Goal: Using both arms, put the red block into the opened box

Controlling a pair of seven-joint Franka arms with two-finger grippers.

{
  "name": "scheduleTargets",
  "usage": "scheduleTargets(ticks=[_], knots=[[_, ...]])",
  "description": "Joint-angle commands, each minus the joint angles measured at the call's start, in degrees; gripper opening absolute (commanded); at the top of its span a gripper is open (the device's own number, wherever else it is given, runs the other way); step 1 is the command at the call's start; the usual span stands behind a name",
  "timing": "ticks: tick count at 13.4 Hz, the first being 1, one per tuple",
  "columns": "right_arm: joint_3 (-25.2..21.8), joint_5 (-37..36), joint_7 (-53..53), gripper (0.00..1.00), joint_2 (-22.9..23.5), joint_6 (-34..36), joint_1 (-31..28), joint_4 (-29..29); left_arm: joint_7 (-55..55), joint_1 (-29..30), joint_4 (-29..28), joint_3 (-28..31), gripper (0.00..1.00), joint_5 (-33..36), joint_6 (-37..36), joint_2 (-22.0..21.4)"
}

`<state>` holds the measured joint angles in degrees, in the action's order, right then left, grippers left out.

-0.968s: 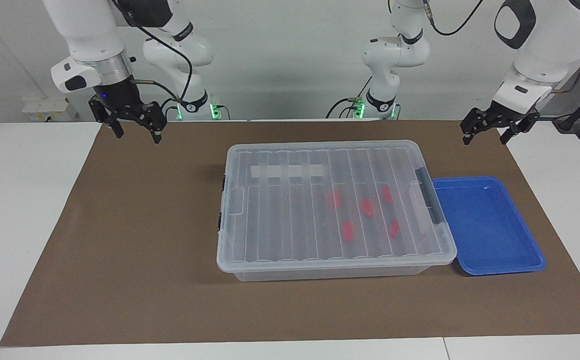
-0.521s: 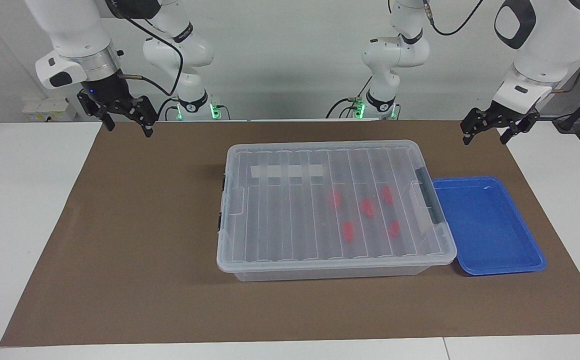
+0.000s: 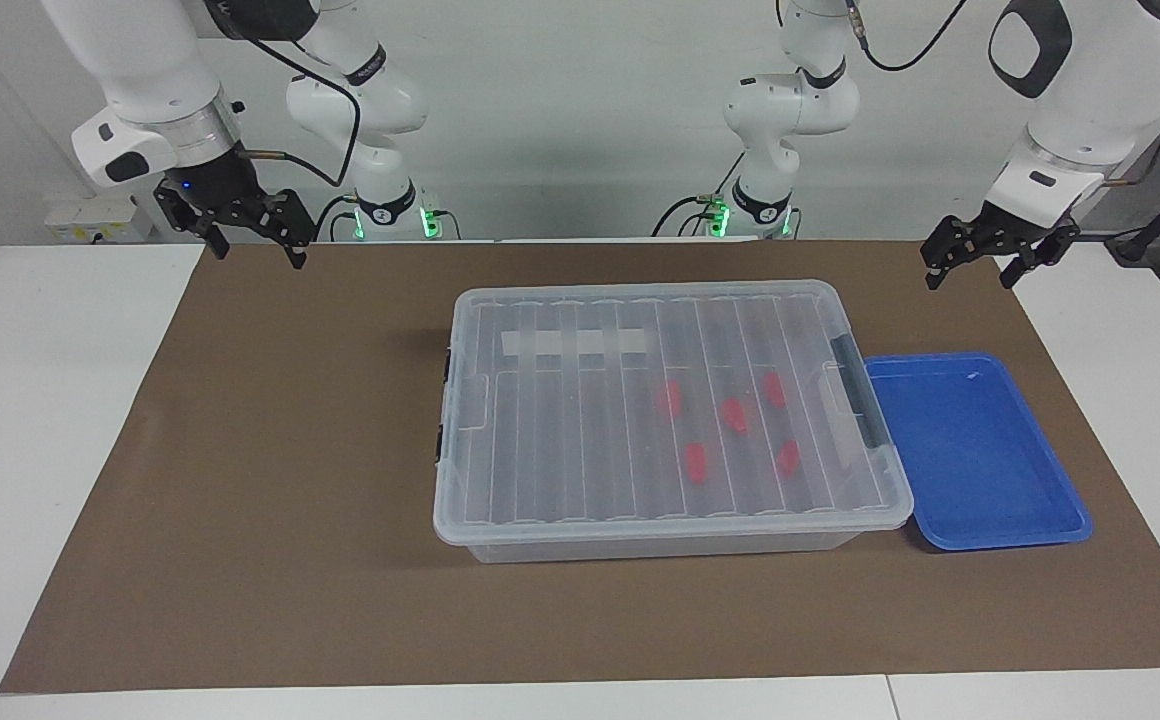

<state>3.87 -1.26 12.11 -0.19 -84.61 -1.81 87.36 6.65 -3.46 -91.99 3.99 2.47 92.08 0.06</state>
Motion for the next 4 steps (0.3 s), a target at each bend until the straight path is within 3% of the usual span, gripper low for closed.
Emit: scheduleTargets(ticks=[1, 4], knots=[[0.35, 0.56, -0.69, 1.0, -0.25, 0.49, -0.83, 0.27, 0.12, -0.05, -0.03, 0.32, 1.0, -0.54, -1.02, -0.76], [0.35, 0.56, -0.95, 1.0, -0.34, 0.41, -0.83, 0.53, 0.12, -0.05, -0.03, 0.32, 1.0, -0.54, -1.02, -0.76]])
